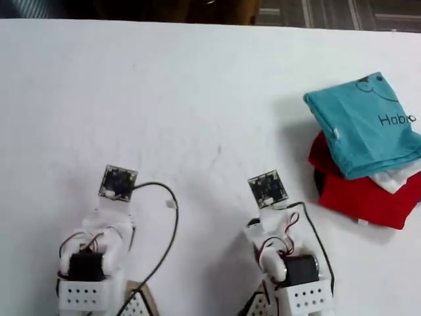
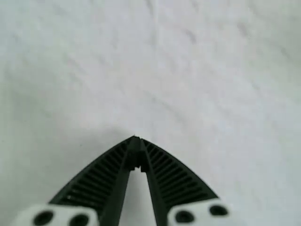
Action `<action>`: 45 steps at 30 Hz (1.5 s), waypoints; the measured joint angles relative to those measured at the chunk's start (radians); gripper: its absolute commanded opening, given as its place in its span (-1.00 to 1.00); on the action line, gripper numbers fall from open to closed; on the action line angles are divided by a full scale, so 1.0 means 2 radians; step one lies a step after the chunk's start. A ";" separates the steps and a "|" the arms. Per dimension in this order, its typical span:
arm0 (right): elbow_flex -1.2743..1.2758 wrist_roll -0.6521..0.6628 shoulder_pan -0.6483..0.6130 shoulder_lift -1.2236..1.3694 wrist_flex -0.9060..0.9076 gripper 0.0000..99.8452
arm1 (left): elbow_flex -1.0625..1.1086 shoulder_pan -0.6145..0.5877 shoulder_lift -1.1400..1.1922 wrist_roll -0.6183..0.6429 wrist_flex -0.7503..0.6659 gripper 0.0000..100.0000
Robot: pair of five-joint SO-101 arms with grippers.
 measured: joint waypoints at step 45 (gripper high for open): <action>0.000 0.000 0.000 0.000 0.002 -0.96 | 0.000 0.000 0.000 0.000 0.001 -0.95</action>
